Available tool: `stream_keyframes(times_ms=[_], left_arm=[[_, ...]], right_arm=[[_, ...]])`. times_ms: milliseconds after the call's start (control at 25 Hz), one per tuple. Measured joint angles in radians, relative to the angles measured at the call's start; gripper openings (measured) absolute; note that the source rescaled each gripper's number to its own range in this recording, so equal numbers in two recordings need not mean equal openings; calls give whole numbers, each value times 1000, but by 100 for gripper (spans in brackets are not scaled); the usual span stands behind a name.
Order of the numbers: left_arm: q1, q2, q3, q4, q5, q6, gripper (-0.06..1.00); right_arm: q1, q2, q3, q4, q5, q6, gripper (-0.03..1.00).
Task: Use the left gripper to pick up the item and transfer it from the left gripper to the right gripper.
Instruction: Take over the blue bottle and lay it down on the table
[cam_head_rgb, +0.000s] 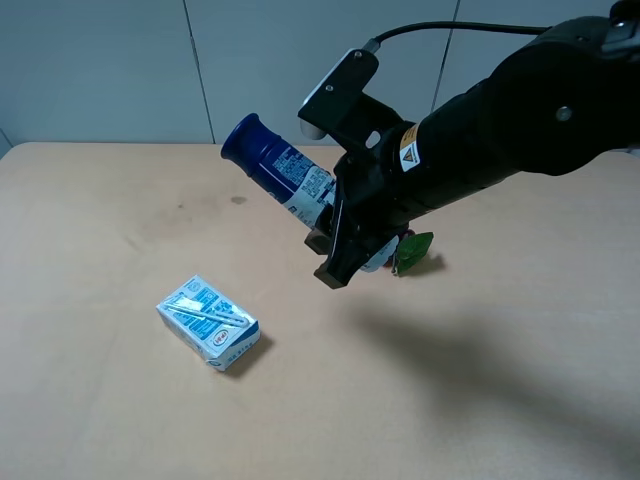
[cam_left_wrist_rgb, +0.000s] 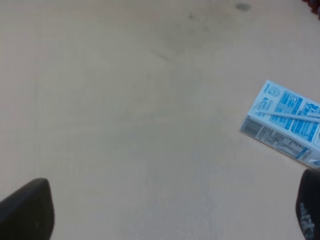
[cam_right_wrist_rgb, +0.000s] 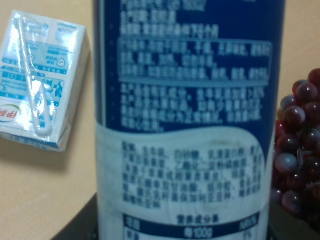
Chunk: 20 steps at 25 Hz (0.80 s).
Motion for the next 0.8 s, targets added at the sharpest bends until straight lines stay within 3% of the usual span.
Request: stream_keyframes(times_ms=[240, 640, 800], left_arm=[[0, 0, 0, -1, -5, 1, 92], [0, 0, 0, -1, -11, 1, 91], [0, 0, 0, -1, -11, 1, 91]], right_arm=[[0, 0, -13, -1, 32, 49, 0], [0, -1, -209, -79, 330, 243, 0], [-50, -8, -231, -78, 405, 312, 0]])
